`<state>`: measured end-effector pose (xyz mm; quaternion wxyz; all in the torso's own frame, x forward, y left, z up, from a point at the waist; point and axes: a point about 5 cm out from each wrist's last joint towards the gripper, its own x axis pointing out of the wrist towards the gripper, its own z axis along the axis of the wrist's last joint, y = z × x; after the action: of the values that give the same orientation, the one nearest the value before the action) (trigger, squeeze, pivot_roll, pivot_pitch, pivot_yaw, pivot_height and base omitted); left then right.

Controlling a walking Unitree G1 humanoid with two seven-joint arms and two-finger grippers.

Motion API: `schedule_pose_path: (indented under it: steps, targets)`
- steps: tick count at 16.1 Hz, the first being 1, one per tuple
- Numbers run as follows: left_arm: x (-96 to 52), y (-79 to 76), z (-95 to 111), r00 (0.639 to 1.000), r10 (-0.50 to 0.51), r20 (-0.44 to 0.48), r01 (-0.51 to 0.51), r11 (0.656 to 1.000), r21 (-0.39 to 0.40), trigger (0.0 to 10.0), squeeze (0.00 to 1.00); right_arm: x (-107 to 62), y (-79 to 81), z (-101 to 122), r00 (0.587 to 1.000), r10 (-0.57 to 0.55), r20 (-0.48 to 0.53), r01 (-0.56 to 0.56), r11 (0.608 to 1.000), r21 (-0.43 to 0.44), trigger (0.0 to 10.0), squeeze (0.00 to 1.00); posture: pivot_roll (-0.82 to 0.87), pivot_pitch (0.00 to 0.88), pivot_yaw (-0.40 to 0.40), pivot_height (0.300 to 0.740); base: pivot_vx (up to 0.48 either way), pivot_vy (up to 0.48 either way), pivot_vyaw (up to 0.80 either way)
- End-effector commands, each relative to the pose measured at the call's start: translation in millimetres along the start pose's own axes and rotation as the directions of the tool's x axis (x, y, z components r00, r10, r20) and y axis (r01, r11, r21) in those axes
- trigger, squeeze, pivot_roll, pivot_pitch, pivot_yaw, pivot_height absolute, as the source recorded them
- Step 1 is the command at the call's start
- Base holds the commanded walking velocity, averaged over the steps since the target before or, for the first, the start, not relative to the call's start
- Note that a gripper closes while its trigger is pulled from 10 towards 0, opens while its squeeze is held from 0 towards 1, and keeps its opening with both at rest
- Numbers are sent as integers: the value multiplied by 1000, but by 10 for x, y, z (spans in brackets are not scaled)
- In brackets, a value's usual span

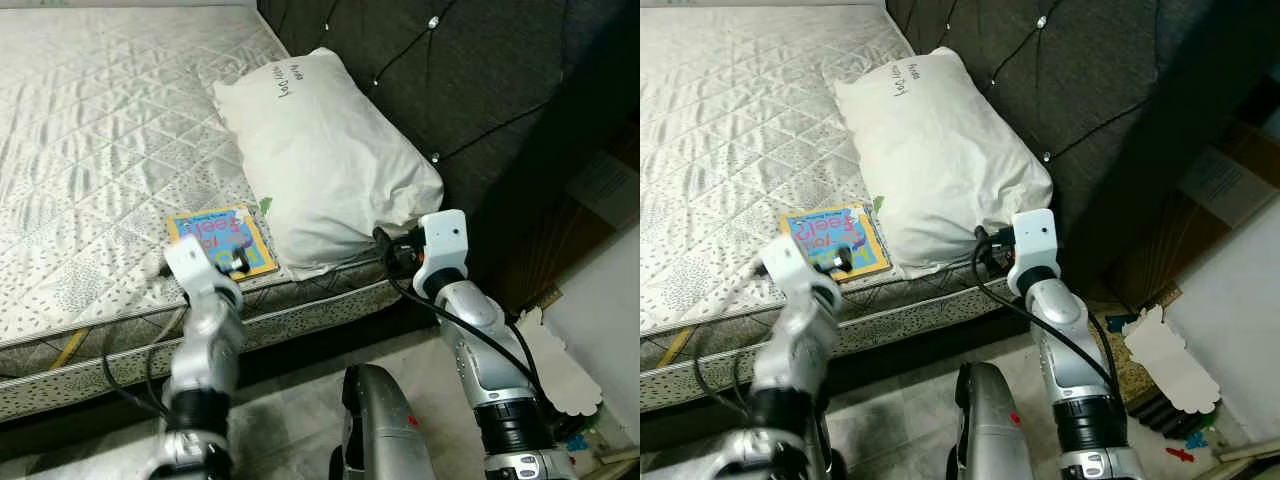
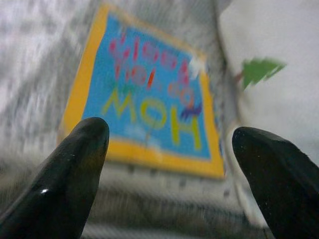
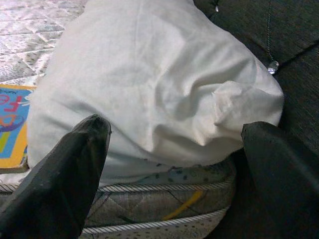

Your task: Clean up the room

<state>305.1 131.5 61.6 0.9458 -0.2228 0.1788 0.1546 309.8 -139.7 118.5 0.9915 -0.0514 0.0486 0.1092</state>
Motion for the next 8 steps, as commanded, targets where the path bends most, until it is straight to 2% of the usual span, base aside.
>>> schedule_pose_path:
  steps: [1, 3, 4, 7, 8]
  targets:
    - [-68, 29, -84, 999, 36, -17, -37, 999, -16, 10000, 0, 31, -26, 34, 1000, -12, 11, 12, 1000, -12, 10000, 0, -136, 0, -104, 563, 0, 0, 0]
    - [-50, 104, -106, 998, 61, -29, -61, 998, 2, 10000, 0, 41, -40, 34, 1000, -13, 11, 13, 1000, -14, 10000, 0, -136, 0, -104, 563, 0, 0, 0]
    - [-3, 197, -97, 996, 86, -36, -86, 996, 16, 10000, 0, 42, -56, 34, 1000, -16, 9, 16, 1000, -18, 10000, 0, -134, 0, -113, 563, 0, 0, 0]
    - [103, 454, -161, 971, 189, -147, -192, 981, -5, 10000, 0, 26, -92, 30, 1000, -19, 5, 19, 999, -29, 10000, 0, -149, 1, -117, 563, 0, 0, 0]
    - [122, 489, -156, 967, 202, -155, -206, 979, -6, 10000, 0, 20, -104, 25, 1000, -20, 3, 20, 999, -33, 10000, 0, -150, 1, -118, 563, 0, 0, 0]
